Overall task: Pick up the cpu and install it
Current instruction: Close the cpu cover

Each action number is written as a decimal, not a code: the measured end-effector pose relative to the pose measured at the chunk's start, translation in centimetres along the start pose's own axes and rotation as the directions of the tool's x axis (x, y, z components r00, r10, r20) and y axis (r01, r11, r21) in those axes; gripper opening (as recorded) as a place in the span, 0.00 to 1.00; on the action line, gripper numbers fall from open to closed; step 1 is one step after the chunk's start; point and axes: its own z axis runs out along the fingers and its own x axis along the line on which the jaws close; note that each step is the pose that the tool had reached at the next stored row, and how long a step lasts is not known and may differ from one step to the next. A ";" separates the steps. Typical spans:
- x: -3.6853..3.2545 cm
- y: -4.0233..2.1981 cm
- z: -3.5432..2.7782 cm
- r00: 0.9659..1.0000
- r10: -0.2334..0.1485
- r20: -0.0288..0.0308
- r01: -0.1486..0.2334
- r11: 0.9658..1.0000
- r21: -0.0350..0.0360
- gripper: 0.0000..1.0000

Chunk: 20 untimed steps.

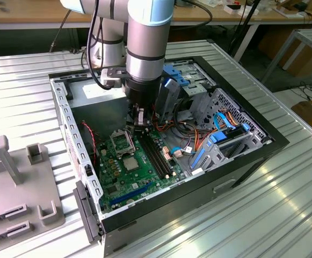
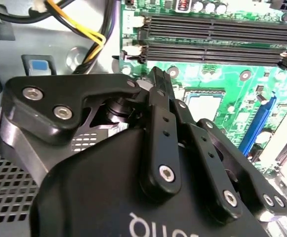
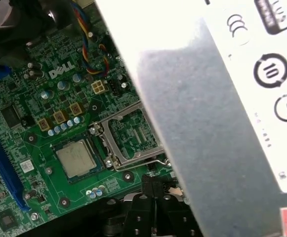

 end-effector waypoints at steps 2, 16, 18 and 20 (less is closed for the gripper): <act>-0.21 0.09 -0.02 1.000 0.000 0.001 0.000 1.000 0.000 0.11; -0.55 0.22 0.05 0.999 -0.050 0.002 0.050 0.999 0.007 0.11; -0.61 0.19 0.06 0.999 -0.049 0.002 0.049 0.999 0.007 0.11; -0.67 0.18 0.06 0.999 -0.050 0.002 0.050 0.999 0.007 0.11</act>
